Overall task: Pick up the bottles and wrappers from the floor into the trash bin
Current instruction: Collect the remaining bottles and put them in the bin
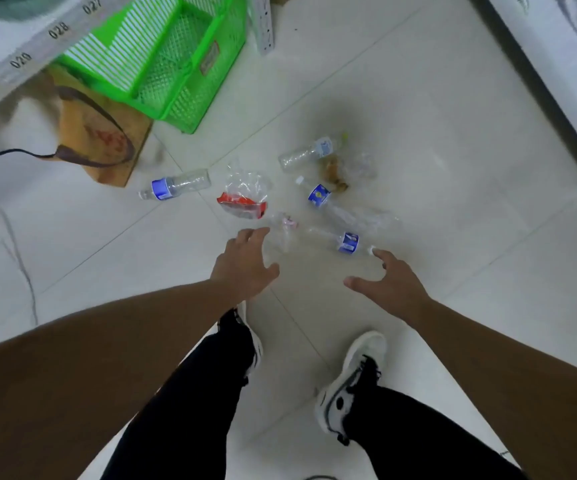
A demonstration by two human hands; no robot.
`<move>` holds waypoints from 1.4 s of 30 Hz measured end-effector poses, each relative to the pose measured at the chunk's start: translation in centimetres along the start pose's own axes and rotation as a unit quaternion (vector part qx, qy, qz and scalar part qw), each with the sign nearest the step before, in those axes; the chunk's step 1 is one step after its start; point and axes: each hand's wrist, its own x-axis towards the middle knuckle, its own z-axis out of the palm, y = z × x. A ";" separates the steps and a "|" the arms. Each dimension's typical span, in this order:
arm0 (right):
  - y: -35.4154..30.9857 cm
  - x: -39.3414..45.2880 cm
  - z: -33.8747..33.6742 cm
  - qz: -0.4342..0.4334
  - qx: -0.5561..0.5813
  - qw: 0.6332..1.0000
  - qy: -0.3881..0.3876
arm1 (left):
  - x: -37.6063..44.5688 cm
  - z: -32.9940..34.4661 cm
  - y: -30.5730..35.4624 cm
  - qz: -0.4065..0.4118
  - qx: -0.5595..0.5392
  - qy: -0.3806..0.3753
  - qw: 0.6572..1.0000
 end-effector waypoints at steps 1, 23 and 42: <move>-0.3 1.9 0.9 -0.001 -0.015 1.000 -0.001 | 1.8 0.7 -0.5 0.007 0.008 0.000 1.000; 4.4 22.7 13.6 -0.086 -0.291 0.948 0.100 | 19.2 14.5 -8.0 0.021 0.031 0.046 0.998; -11.5 3.8 -4.9 -0.019 -0.104 0.989 0.102 | 4.0 -11.5 -4.0 -0.010 -0.017 0.224 0.974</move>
